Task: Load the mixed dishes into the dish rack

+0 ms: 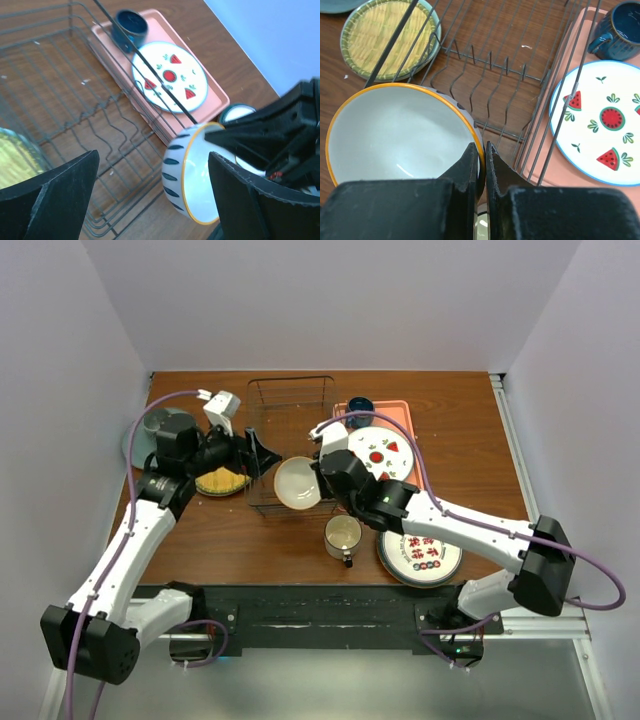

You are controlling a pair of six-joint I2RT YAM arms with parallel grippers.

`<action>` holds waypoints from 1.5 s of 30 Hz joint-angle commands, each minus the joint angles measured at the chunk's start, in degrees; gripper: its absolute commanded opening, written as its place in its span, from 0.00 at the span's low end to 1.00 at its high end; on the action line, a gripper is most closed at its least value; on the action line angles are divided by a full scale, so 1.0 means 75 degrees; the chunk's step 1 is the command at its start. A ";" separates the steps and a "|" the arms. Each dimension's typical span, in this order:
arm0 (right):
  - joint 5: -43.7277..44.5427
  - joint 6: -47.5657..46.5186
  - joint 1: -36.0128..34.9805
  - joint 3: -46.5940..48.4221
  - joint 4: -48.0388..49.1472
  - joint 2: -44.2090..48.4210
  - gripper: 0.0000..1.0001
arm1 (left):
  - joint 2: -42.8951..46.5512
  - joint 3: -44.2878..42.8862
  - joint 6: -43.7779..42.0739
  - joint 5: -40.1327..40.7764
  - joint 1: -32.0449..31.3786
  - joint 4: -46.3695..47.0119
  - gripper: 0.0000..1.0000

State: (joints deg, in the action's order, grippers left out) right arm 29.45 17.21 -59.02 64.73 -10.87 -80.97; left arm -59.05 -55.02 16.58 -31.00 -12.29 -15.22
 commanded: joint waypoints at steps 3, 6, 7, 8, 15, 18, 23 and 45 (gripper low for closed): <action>0.0339 0.0142 0.0194 0.1118 -0.0003 -0.0277 0.00 | -0.0271 0.0352 -0.0218 -0.0170 -0.0831 0.0355 0.89; 0.0176 0.0225 0.0264 0.1400 -0.0086 -0.0501 0.00 | -0.0505 0.0317 -0.0184 0.0591 -0.0985 0.0132 0.86; 0.0105 0.0225 0.0276 0.1412 -0.0074 -0.0513 0.00 | -0.0634 0.0294 -0.0172 0.0769 -0.0986 0.0062 0.81; -0.0023 0.0213 0.0276 0.1447 -0.0074 -0.0524 0.00 | -0.0693 0.0236 -0.0148 0.0956 -0.0986 -0.0009 0.78; -0.0212 0.0178 0.0405 0.1366 -0.0331 -0.0548 0.00 | -0.0928 0.0024 -0.0066 0.2001 -0.0986 -0.0244 0.46; -0.0434 0.0131 0.0452 0.1319 -0.0366 -0.0559 0.00 | -0.0986 0.0013 -0.0124 0.2094 -0.0986 -0.0244 0.46; -0.0891 -0.0056 0.0511 0.1517 -0.0647 -0.0770 0.00 | -0.1127 -0.0175 -0.0312 0.2142 -0.0986 -0.0267 0.54; -0.1174 -0.0162 0.0511 0.1811 -0.0976 -0.1216 0.06 | -0.2076 -0.0596 -0.0324 0.1590 -0.1033 -0.0267 0.00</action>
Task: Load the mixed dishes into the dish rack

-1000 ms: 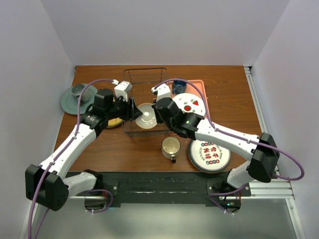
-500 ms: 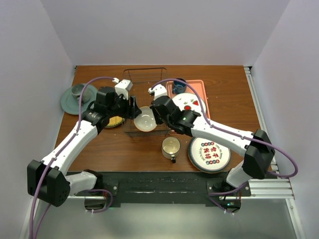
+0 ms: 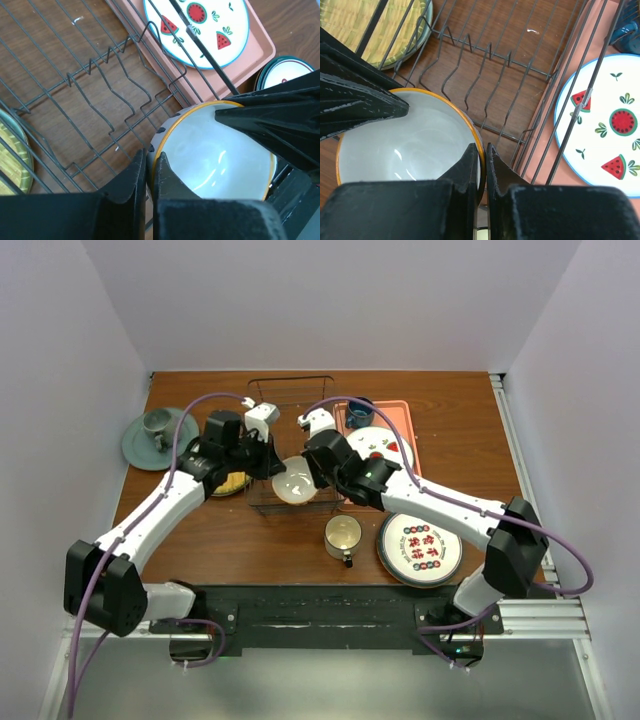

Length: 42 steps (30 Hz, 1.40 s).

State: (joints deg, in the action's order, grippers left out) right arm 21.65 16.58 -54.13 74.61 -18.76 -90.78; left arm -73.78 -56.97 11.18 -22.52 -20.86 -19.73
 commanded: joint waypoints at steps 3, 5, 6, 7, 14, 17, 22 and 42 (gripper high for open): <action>0.0043 -0.0042 -0.0142 0.0599 0.0018 0.0209 0.46 | -0.0194 -0.0630 0.0607 0.0822 0.0110 0.0112 0.00; 0.0207 -0.0031 -0.0142 0.0658 0.0041 0.0350 0.60 | -0.0229 -0.0852 0.0735 0.1079 0.0110 0.0006 0.00; 0.0242 -0.0054 -0.0142 0.0669 0.0064 0.0420 0.68 | -0.0276 -0.0911 0.0782 0.1186 0.0110 -0.0041 0.00; 0.0254 -0.0101 -0.0142 0.0693 0.0088 0.0618 0.70 | -0.0311 -0.1063 0.0806 0.1268 0.0110 -0.0077 0.00; -0.0985 -0.1131 -0.0177 0.0505 0.0778 0.1135 0.74 | -0.0850 -0.1872 0.0643 0.1667 0.0110 -0.0626 0.00; -0.1444 -0.1600 -0.0271 0.0716 0.0709 0.0938 0.72 | -0.1061 -0.2153 0.0514 0.1737 0.0110 -0.0884 0.00; -0.2265 -0.1964 -0.0412 0.1090 0.0790 0.0433 0.67 | -0.1085 -0.2236 0.0466 0.1644 0.0110 -0.1014 0.00; -0.1669 -0.1894 -0.0423 0.1372 0.0932 -0.1032 0.29 | -0.1284 -0.2880 0.0502 0.1597 0.0110 -0.1670 0.00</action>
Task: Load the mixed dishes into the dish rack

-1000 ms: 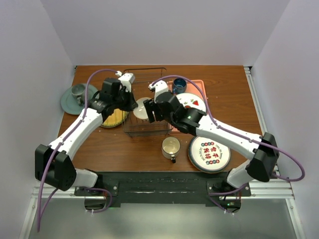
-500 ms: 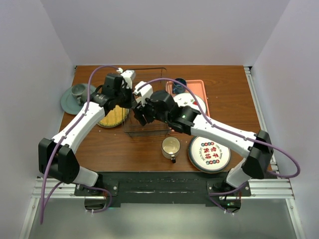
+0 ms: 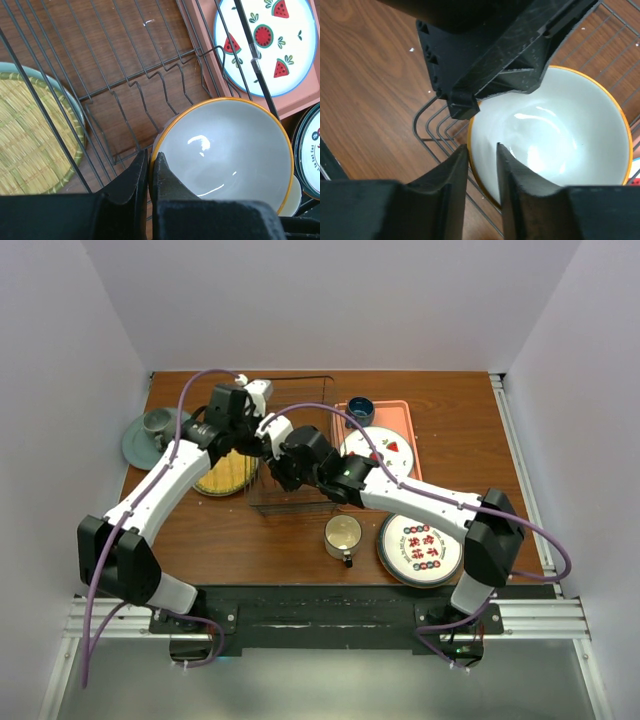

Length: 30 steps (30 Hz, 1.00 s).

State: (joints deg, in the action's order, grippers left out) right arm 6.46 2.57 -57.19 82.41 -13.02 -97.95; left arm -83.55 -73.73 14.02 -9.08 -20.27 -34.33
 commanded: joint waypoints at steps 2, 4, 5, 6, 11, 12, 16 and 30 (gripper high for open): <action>0.0451 -0.0014 -0.0027 0.0332 0.0177 -0.0181 0.28 | -0.0005 -0.0738 0.0111 -0.0253 0.0031 0.0206 0.00; 0.0533 -0.0014 -0.0015 0.0379 0.0177 -0.0264 0.30 | -0.0016 -0.0774 0.0076 -0.0312 0.0031 0.0136 0.00; 0.0568 -0.0026 -0.0015 0.0379 0.0200 -0.0334 0.32 | -0.0040 -0.0844 0.0076 -0.0347 0.0031 0.0124 0.00; 0.0650 -0.0026 -0.0015 0.0414 0.0189 -0.0369 0.33 | -0.0052 -0.0879 0.0053 -0.0371 0.0031 0.0101 0.00; 0.0884 -0.0096 -0.0015 0.0484 0.0247 -0.0627 0.39 | -0.0122 -0.1078 -0.0030 -0.0512 0.0031 0.0042 0.00; 0.0955 -0.0096 -0.0015 0.0508 0.0259 -0.0685 0.23 | -0.0134 -0.1091 -0.0018 -0.0500 0.0031 0.0053 0.00; 0.1341 -0.0050 -0.0015 0.0485 0.0294 -0.0674 0.00 | -0.0134 -0.1067 0.0052 -0.0372 0.0031 0.0159 0.00; 0.2080 0.0442 0.0195 -0.0101 0.1125 -0.0088 0.00 | 0.0241 -0.1162 0.1082 0.0602 0.0907 0.0498 0.98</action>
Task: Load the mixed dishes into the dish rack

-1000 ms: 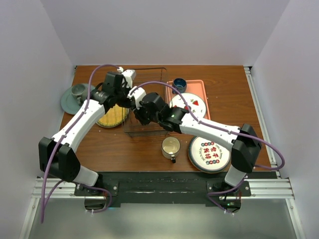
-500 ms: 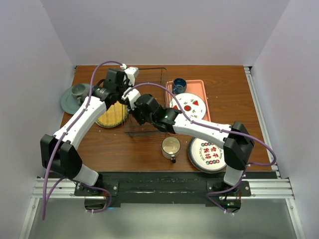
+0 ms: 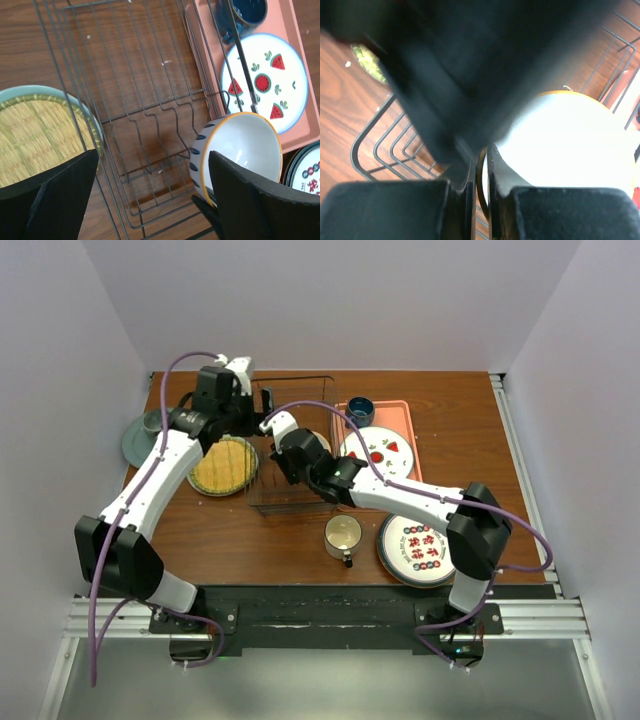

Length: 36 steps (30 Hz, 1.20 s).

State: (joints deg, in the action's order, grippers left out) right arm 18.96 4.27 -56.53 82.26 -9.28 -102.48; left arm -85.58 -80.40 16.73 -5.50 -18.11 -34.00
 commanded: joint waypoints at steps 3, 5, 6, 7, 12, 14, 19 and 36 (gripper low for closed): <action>0.0285 0.0461 0.0353 0.0035 0.0709 0.0434 0.00 | 0.0758 0.0020 0.0944 0.0112 0.1053 0.0654 0.99; -0.0089 0.0764 0.0668 0.0234 0.0733 0.0305 0.00 | 0.0945 0.0289 0.0992 0.0158 0.1172 0.0783 1.00; -0.0253 0.0882 0.0775 0.0537 0.0791 0.0107 0.00 | 0.0981 0.0383 0.0969 0.0205 0.1207 0.0806 1.00; -0.0603 0.0999 0.1008 0.0702 0.0815 -0.0023 0.00 | 0.1027 0.0465 0.0968 0.0275 0.1207 0.0830 1.00; -0.1846 0.1878 0.1537 0.2328 0.0955 -0.1030 0.00 | 0.1192 0.1121 0.0898 0.0510 0.1231 0.0795 0.99; -0.2512 0.2252 0.1748 0.3113 0.1002 -0.1628 0.00 | 0.1332 0.1426 0.0887 0.0639 0.1231 0.0841 0.99; -0.3874 0.3330 0.2263 0.4417 0.1634 -0.2928 0.00 | 0.1672 0.2012 0.0910 0.0709 0.1254 0.1052 0.98; -0.5071 0.6485 0.2756 0.5779 0.3780 -0.5438 0.00 | 0.1954 0.2177 0.0828 0.0967 0.1266 0.0877 0.98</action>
State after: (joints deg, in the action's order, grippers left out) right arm -17.37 48.40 -36.03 122.19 12.32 -145.62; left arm -72.29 -63.83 23.20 0.93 -8.95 -28.77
